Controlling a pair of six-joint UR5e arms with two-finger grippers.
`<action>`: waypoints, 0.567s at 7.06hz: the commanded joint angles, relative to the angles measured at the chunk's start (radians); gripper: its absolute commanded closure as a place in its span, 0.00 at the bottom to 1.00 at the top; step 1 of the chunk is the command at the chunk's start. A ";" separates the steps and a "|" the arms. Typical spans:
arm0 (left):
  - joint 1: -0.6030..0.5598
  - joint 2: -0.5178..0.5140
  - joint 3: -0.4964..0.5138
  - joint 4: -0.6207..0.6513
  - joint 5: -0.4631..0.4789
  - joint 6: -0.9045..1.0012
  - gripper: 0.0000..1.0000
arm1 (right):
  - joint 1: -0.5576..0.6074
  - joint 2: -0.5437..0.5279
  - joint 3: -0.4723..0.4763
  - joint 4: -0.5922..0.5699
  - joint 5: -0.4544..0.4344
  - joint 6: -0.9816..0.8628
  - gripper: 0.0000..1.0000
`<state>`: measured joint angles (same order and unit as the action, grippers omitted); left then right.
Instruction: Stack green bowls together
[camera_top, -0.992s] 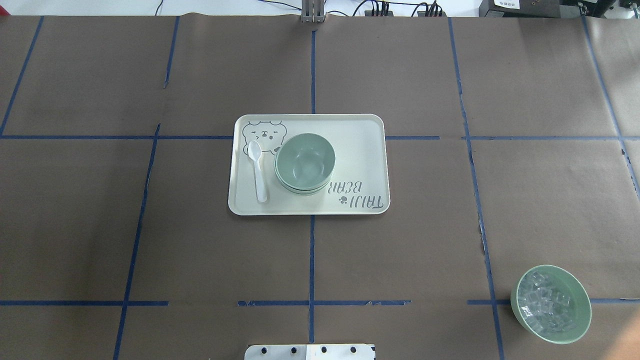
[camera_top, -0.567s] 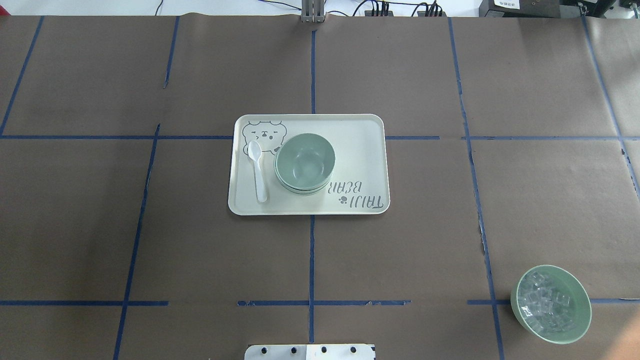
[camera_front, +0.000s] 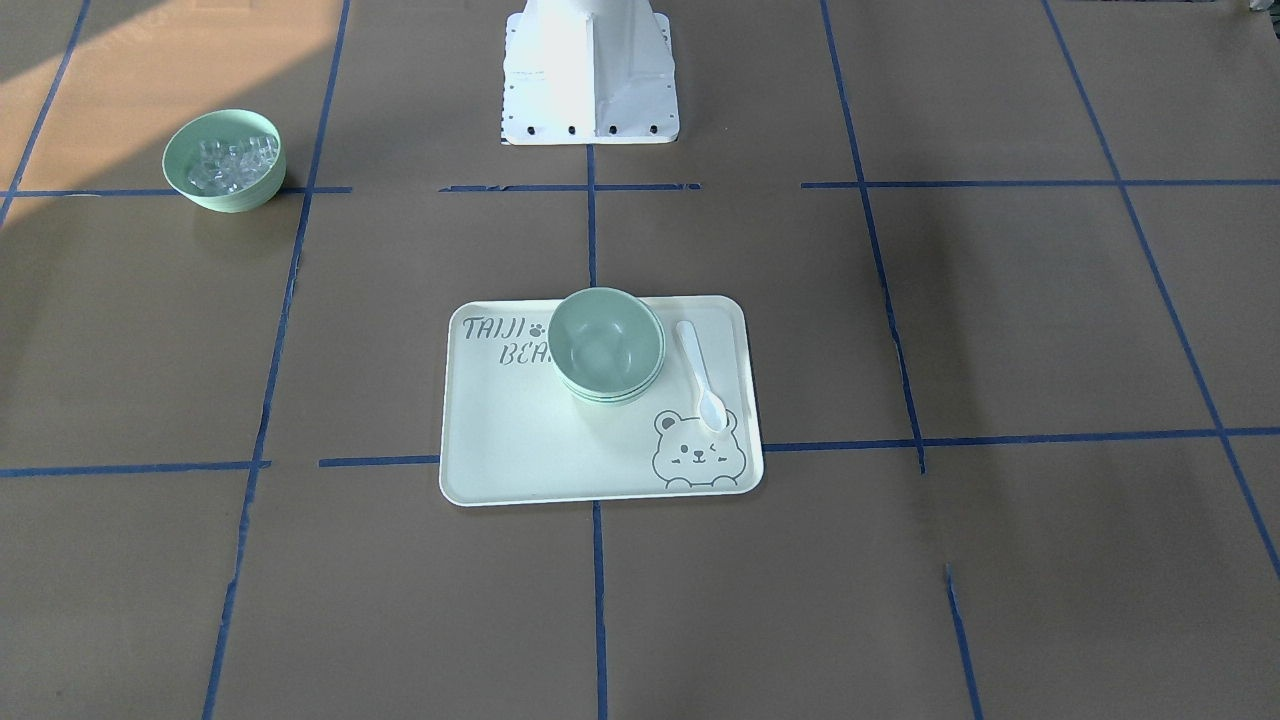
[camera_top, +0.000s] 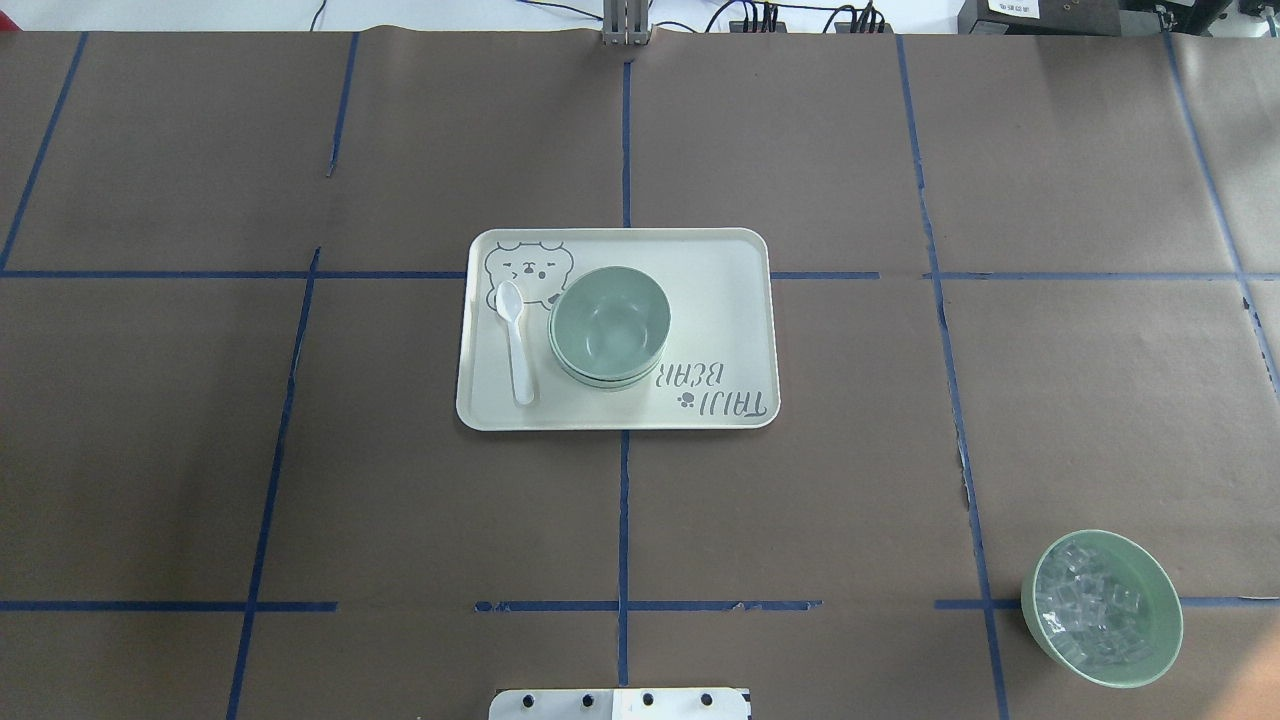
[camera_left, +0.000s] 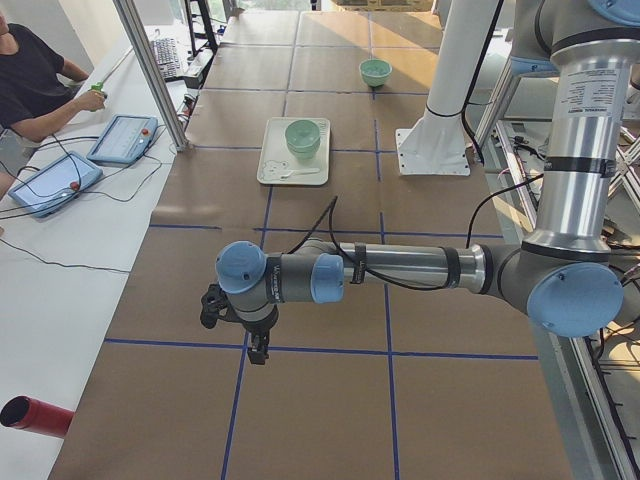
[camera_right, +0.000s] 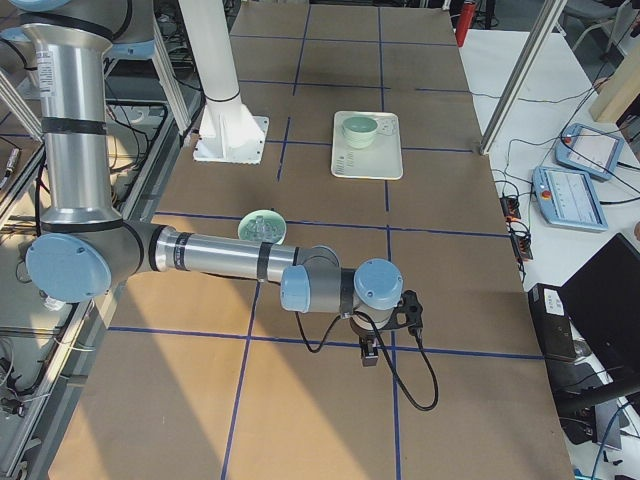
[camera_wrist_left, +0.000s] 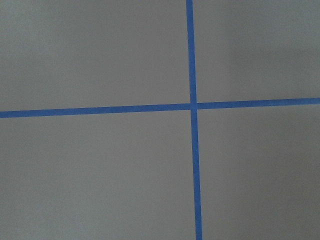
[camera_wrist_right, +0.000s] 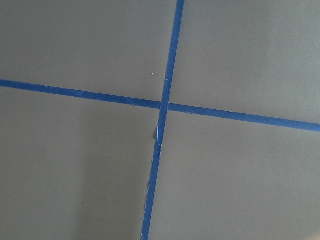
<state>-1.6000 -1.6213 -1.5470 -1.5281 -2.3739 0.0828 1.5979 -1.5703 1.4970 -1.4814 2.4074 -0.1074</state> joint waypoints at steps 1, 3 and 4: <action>0.000 0.000 -0.004 0.000 0.002 0.000 0.00 | 0.016 0.001 0.008 0.003 0.001 0.041 0.00; 0.000 0.000 -0.005 0.000 0.002 -0.002 0.00 | 0.040 -0.017 0.032 0.001 0.001 0.054 0.00; 0.000 0.000 -0.007 0.000 0.001 -0.002 0.00 | 0.040 -0.048 0.061 0.001 0.001 0.054 0.00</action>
<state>-1.6000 -1.6214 -1.5521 -1.5279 -2.3722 0.0815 1.6317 -1.5890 1.5289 -1.4802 2.4083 -0.0584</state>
